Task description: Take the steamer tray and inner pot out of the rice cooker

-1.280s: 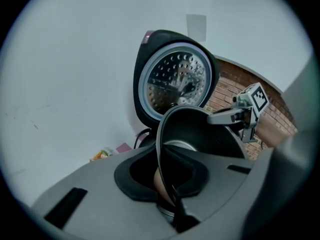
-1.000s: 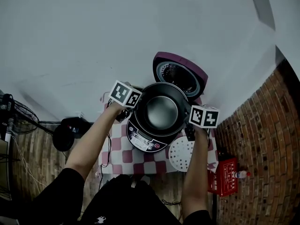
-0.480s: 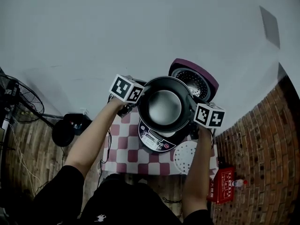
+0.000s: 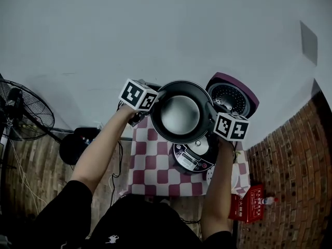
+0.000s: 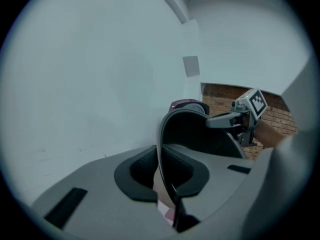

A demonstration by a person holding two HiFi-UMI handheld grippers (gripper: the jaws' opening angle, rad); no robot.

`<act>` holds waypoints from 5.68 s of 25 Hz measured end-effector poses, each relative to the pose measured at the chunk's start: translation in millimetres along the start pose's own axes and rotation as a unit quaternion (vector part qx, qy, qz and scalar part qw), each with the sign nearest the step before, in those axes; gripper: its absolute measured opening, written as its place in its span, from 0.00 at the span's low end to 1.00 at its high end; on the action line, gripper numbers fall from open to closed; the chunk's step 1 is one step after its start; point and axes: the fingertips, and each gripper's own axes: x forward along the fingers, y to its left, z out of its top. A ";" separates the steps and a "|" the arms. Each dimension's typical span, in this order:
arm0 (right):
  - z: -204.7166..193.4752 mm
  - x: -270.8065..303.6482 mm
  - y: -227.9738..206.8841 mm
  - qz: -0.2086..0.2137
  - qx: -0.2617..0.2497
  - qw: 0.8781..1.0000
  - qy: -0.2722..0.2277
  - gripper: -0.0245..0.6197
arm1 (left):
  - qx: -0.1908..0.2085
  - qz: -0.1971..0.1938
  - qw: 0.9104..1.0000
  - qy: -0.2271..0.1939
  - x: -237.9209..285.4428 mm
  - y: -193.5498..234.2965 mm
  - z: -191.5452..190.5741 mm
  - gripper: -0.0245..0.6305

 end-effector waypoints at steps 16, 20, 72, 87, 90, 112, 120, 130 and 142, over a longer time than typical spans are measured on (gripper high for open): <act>-60.6 71.5 90.9 -0.035 0.034 0.998 0.039 0.09 | -0.018 -0.021 0.999 0.043 -44.3 86.3 -85.7 0.08; -84.4 84.6 107.0 -0.054 0.040 0.996 0.053 0.09 | -0.017 -0.027 0.997 0.066 -47.2 100.5 -116.0 0.07; -212.9 81.2 122.4 -0.216 0.035 0.974 0.058 0.16 | 0.059 -0.156 0.970 0.175 73.9 87.3 -267.1 0.07; -230.9 72.3 129.8 -0.162 0.149 0.974 0.053 0.04 | 0.047 -0.240 0.942 0.228 123.8 70.2 -259.4 0.08; -235.5 67.2 127.9 -0.163 0.152 0.973 0.060 0.04 | 0.040 -0.250 0.938 0.238 123.4 69.6 -260.4 0.10; -207.8 -48.6 141.5 -0.102 0.067 0.993 0.008 0.04 | 0.032 -0.094 0.992 0.075 -12.2 53.3 -196.8 0.27; -210.2 -125.8 137.6 -0.139 0.057 0.988 -0.033 0.04 | 0.002 -0.022 1.000 -0.010 -86.0 -4.6 -182.4 0.04; -204.3 -230.0 149.7 -0.175 0.016 0.982 -0.069 0.04 | -0.013 0.006 0.997 -0.073 -158.0 -97.5 -182.2 0.04; -217.4 -317.4 168.2 -0.212 0.009 0.971 -0.108 0.04 | 0.021 -0.006 0.992 -0.121 -213.1 -196.0 -175.6 0.04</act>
